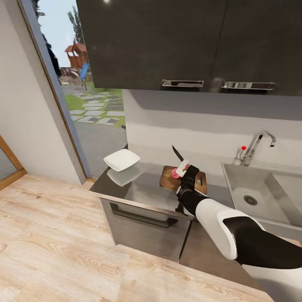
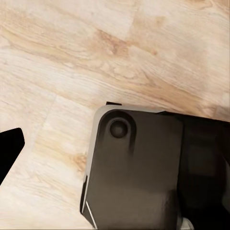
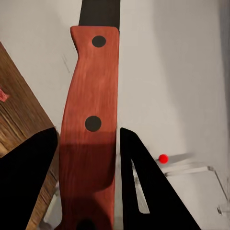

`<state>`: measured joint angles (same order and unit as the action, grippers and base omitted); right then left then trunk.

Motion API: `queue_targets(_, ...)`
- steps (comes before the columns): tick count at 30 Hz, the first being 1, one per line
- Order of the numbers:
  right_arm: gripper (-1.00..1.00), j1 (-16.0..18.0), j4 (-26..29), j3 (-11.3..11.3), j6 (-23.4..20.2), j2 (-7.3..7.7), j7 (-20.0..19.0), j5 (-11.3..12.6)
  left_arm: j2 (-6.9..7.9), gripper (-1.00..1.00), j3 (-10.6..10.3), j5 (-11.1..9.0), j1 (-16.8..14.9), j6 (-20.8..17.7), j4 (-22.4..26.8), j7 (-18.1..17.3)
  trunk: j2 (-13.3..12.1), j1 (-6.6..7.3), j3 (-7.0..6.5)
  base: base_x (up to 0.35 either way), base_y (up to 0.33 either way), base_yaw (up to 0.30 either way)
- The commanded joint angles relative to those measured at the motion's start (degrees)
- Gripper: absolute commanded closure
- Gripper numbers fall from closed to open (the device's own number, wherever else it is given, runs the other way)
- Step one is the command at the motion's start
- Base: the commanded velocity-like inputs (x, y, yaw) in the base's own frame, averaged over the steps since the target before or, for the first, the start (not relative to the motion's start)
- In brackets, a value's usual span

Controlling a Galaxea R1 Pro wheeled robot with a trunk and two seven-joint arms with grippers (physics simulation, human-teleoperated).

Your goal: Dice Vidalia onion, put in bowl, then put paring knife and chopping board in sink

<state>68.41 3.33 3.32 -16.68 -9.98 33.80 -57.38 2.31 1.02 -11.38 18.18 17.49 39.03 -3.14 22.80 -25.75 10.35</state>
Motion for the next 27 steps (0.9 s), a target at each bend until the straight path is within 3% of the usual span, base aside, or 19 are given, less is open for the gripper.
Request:
queue_targets(1, 1.0, 0.06, -0.23, 0.4, -0.61, -0.02, 0.03, -0.15, -0.01, -1.0, 0.03, -0.58, 0.02, 0.01, -0.26, -0.33, 0.11, -0.04, 0.1, 0.0, 0.0, 0.0)
queue_targets(8, 1.0, 0.06, -1.05, 0.46, -1.94, -0.02, -1.0, -1.25, -0.09, -1.0, 0.03, -0.54, 0.03, -0.06, -2.52, -0.35, 0.11, -0.04, 0.1, 0.035, -0.048, 0.0)
queue_targets(16, 1.0, 0.06, -1.22, 0.46, -2.25, -0.02, -3.6, -3.69, -0.11, -1.0, 0.04, -0.53, 0.02, -0.09, -3.79, -0.35, 0.11, -0.04, 0.1, 0.149, -0.212, 0.0)
queue_targets(17, 1.0, 0.06, -1.22, 0.45, -2.24, -0.02, -9.14, -5.54, -0.11, -1.0, 0.04, -0.51, 0.02, -0.09, -3.82, -0.33, 0.11, -0.04, 0.1, 0.168, -0.213, 0.0)
queue_targets(27, 1.0, 0.06, -1.28, 0.38, -2.21, -0.02, -10.25, -5.72, -0.11, -1.0, 0.02, -0.5, 0.03, 0.0, -3.98, -0.37, 0.11, -0.04, 0.1, 0.113, -0.128, 0.0)
